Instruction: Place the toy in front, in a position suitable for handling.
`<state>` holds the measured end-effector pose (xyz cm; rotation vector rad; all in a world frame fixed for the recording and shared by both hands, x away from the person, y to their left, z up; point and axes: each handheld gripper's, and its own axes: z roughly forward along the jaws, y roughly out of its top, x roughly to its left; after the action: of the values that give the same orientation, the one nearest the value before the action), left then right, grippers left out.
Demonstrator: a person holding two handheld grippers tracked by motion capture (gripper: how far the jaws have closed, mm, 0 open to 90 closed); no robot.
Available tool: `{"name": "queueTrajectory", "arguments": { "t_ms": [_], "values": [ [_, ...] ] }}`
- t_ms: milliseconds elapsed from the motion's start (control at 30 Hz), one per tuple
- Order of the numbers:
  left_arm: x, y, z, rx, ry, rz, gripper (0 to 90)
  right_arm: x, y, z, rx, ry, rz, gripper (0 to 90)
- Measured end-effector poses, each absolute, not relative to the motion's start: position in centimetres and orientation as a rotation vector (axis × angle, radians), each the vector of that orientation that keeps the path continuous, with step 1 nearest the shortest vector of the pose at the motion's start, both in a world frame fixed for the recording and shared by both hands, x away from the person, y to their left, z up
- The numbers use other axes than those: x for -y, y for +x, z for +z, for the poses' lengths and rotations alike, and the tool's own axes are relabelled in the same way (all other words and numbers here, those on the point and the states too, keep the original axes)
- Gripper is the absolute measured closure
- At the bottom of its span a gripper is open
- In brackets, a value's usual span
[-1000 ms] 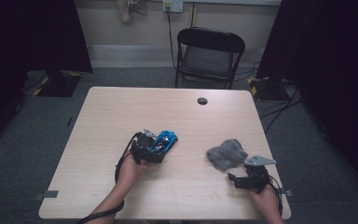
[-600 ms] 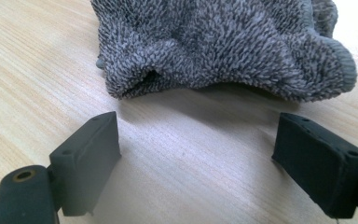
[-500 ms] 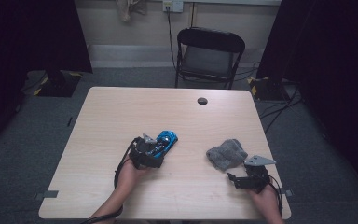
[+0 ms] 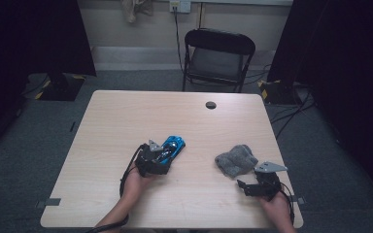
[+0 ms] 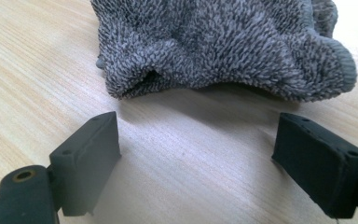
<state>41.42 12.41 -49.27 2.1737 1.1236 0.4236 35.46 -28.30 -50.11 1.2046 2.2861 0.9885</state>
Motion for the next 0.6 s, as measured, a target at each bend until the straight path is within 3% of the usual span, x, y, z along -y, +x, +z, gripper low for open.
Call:
{"name": "queueTrajectory", "arguments": {
  "t_ms": [333,600],
  "values": [
    [-12.6,41.4,-49.3,-1.111,2.169,0.413,24.2,28.4,35.4,-49.9,-2.298,1.213,0.970,14.5],
    [-12.8,41.4,-49.4,-1.084,2.169,0.424,24.2,28.8,35.9,-47.5,-2.265,1.249,1.020,20.0]
  ]
}}
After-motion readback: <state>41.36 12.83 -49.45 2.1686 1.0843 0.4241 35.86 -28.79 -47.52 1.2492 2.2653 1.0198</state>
